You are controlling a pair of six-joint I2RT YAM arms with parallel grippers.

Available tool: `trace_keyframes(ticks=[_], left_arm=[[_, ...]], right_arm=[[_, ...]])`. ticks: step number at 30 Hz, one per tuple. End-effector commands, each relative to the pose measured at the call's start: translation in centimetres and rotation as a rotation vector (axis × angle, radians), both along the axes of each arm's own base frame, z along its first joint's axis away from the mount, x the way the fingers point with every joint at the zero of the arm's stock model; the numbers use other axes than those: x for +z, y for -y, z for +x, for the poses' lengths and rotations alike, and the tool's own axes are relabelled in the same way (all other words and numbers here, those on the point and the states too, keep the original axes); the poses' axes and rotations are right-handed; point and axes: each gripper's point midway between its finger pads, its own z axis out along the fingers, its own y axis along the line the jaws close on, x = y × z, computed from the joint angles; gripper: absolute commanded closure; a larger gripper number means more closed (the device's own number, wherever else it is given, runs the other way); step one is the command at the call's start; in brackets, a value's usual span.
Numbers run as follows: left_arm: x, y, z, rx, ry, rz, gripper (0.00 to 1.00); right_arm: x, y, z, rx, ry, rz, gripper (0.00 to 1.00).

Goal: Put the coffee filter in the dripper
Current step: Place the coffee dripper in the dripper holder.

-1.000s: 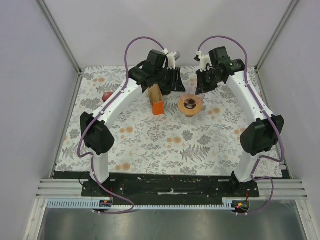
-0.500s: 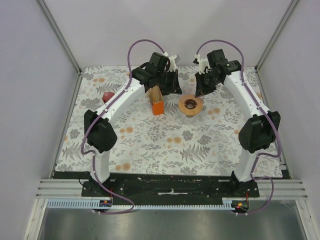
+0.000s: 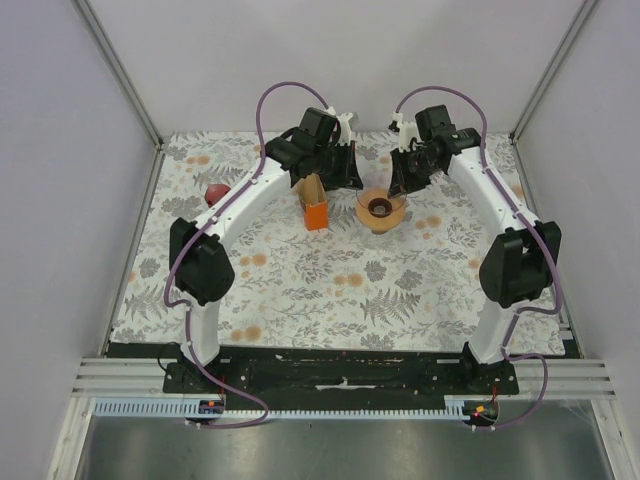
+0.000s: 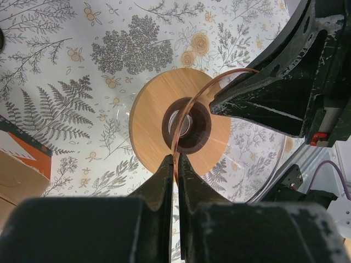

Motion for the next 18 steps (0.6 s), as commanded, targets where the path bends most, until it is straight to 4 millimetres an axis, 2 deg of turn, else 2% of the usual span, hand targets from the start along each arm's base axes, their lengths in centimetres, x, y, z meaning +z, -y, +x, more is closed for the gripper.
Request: trace_keyframes(ticks=[1,4,8,11,16,18], left_arm=[[-3.3,0.5,-0.6,-0.016,-0.045,0.061,0.98],[-4.1,0.5,-0.6,-0.019,-0.042,0.081,0.98],[-7.7,0.1,-1.3,-0.01,-0.096,0.154,0.98],[-9.6,-0.6,-0.9,0.012,-0.109,0.211,0.98],[-10.8,-1.1,-0.5,0.006,-0.113,0.246,0.98],[-12.2,-2.1,-0.4,0.01,-0.104,0.304,0.98]], right_arm=[[-4.7,-0.1,-0.4,0.001,-0.075,-0.043,1.0],[-5.9,-0.4,-0.6,-0.022,-0.097,-0.019,1.0],[-6.8,-0.5,-0.8,-0.041,-0.123,-0.019,1.0],[-7.5,-0.2,-0.6,-0.059,-0.142,-0.036,1.0],[-8.2,0.6,-0.6,-0.088,-0.169,-0.087,1.0],[-8.4,0.8,-0.6,-0.098,-0.169,-0.105,1.0]])
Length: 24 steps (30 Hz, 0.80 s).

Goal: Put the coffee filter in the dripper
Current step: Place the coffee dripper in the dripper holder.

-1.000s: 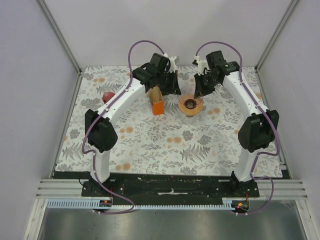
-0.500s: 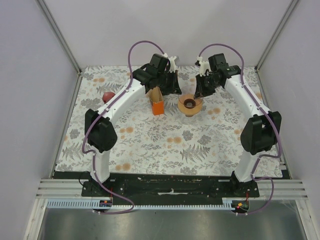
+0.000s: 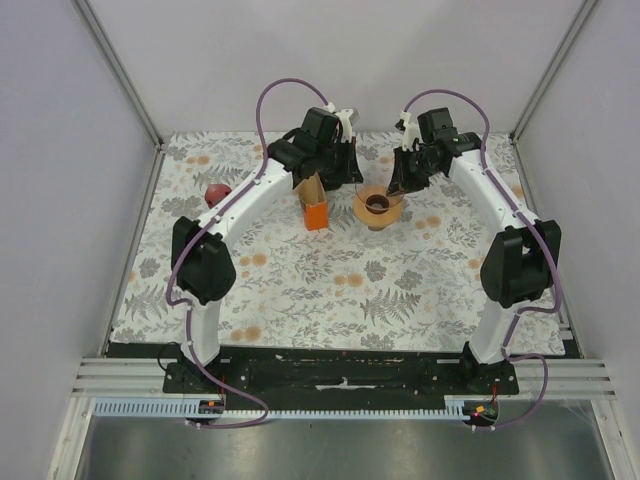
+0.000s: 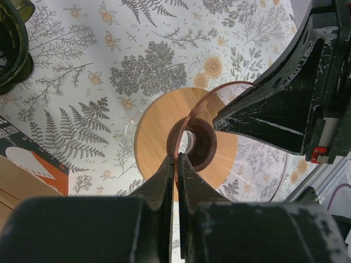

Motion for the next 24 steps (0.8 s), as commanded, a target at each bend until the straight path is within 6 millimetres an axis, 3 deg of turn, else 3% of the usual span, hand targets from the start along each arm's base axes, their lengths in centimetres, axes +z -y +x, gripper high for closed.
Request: trace_keyframes(ticks=[1,5,10,13,16,18,20,24], left_arm=[[-12.8,-3.1,-2.3,-0.021,-0.184,0.323,0.98],[-15.2,-5.0,-2.8,-0.042,-0.204,0.396,0.98],[-13.9,-4.7,-2.5,-0.072,-0.135,0.369,0.98],[-14.6,-5.0,-3.6,-0.111,-0.163,0.381,0.98],[-14.7,-5.2,-4.7,-0.139,-0.169,0.383,0.98],[-13.7,-5.0,-4.3,-0.143,-0.144,0.368,0.98],[-11.0,-3.5,-3.3,-0.155,-0.104,0.3,0.98],[-5.6,-0.9,-1.5,-0.166,-0.019,0.181,0.95]], right_arm=[[-7.6,0.9,-1.7,0.019,-0.16,-0.168,1.0],[-8.0,0.8,-2.1,0.018,-0.153,-0.226,1.0],[-8.8,1.1,-2.8,0.02,-0.163,-0.273,1.0],[-10.4,1.3,-4.1,0.031,-0.213,-0.284,1.0],[-10.7,1.4,-4.6,0.035,-0.223,-0.279,1.0],[-10.2,1.2,-4.3,0.039,-0.208,-0.272,1.0],[-9.0,0.8,-3.7,0.039,-0.18,-0.254,1.0],[-5.5,0.1,-2.4,0.037,-0.096,-0.213,0.87]])
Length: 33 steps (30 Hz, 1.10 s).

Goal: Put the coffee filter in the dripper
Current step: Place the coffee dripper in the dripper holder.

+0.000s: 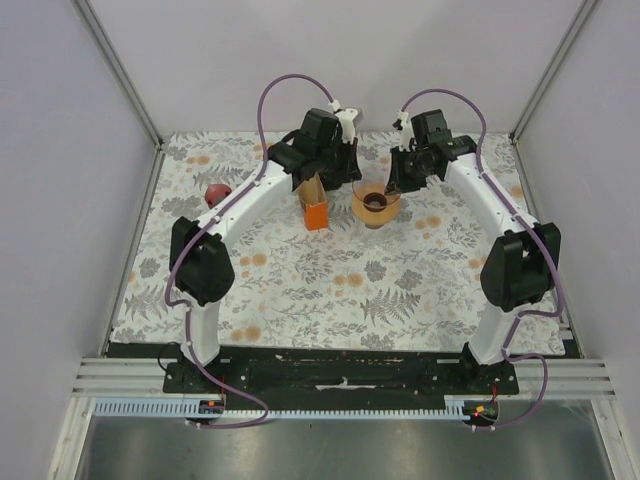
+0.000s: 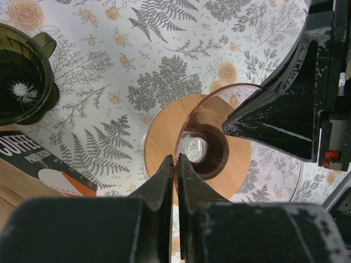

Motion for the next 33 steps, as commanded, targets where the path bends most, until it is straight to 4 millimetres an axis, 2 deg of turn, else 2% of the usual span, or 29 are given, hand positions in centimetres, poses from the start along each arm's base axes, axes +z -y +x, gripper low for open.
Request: trace_keyframes(ticks=[1,3,10,17,23,28,33], left_arm=[[-4.8,-0.1,-2.3,-0.089,-0.154,0.128,0.91],[-3.2,0.3,-2.1,-0.099,-0.132,0.099,0.87],[0.2,0.8,-1.7,-0.111,-0.057,0.049,0.8],[4.9,1.5,-1.0,-0.131,0.058,-0.023,0.71],[5.9,1.5,-0.6,-0.124,0.084,-0.029,0.64],[6.0,0.9,0.2,-0.091,0.091,-0.023,0.6],[8.6,-1.0,2.0,-0.031,0.134,-0.059,0.52]], right_arm=[[-4.9,0.3,-2.5,0.107,-0.127,-0.164,0.82],[-3.5,0.2,-2.1,0.109,-0.1,-0.155,0.77],[0.4,-0.9,-1.4,0.133,-0.024,-0.095,0.66],[2.7,-1.1,-1.0,0.139,0.02,-0.082,0.55],[4.7,-1.1,-0.6,0.145,0.069,-0.086,0.48],[5.5,-0.5,-0.2,0.134,0.088,-0.12,0.41],[7.3,0.2,-0.1,0.133,0.128,-0.153,0.34]])
